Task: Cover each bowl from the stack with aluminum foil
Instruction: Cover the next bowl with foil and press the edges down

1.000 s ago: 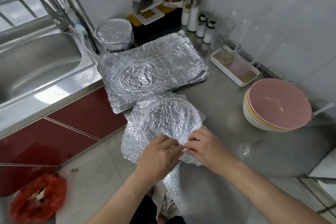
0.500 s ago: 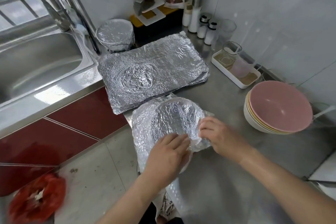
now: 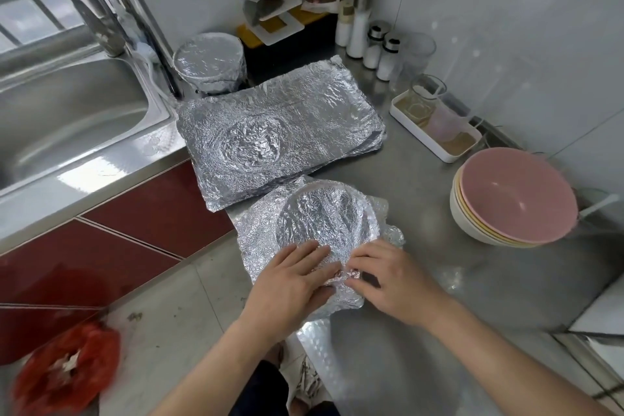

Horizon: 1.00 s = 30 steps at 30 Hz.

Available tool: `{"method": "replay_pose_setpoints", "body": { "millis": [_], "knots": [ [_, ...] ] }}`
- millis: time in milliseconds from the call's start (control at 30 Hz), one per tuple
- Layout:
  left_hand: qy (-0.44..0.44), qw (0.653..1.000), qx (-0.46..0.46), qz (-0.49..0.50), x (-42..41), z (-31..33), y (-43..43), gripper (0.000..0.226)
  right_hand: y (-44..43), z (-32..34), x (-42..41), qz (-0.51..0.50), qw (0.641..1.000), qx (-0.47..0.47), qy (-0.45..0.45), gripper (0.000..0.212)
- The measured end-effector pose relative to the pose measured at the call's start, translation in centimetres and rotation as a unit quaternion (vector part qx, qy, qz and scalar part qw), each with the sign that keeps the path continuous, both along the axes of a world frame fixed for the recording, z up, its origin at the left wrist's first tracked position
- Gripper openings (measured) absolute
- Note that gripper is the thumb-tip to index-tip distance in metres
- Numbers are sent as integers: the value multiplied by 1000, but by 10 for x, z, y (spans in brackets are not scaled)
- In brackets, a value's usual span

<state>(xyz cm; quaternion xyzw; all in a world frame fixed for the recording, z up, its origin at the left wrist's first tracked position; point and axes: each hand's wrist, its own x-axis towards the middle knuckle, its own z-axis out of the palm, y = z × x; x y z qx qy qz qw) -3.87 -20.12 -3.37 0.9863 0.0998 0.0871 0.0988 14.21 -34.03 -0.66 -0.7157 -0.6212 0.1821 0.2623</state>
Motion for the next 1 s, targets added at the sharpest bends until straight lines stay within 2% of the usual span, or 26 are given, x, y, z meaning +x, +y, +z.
{"method": "replay_pose_setpoints", "body": {
  "millis": [100, 200, 300, 467, 667, 733, 867, 933, 1000],
  "knots": [
    [-13, 1000, -3, 6, 1, -1, 0, 40, 1, -2, 1, -16, 1000, 17, 18, 28],
    [-65, 998, -25, 8, 2, 3, -1, 34, -1, -4, 3, -24, 999, 31, 18, 26],
    [-107, 994, -18, 5, 1, 4, 0, 29, -4, -9, 6, 8, 999, 47, -27, 16],
    [-129, 992, 8, -4, 2, 1, -1, 27, -2, -15, 6, 18, 992, 65, -107, 3],
    [-122, 991, 54, 0, 2, 2, -5, 32, 1, -15, 10, 65, 977, 102, -175, 14],
    [-103, 993, 59, 22, 5, 2, -11, 24, 4, -14, 16, 81, 975, 96, -185, 16],
    [-64, 995, -6, 75, 21, 12, -24, 20, 10, -6, 34, 59, 979, 66, -183, 23],
    [-69, 995, -52, 52, 25, 20, -24, 23, 9, 3, 38, 15, 982, 45, -182, 28],
    [-73, 995, -65, 31, 26, 25, -14, 30, 6, 10, 31, -9, 989, 37, -144, 30]
  ]
}}
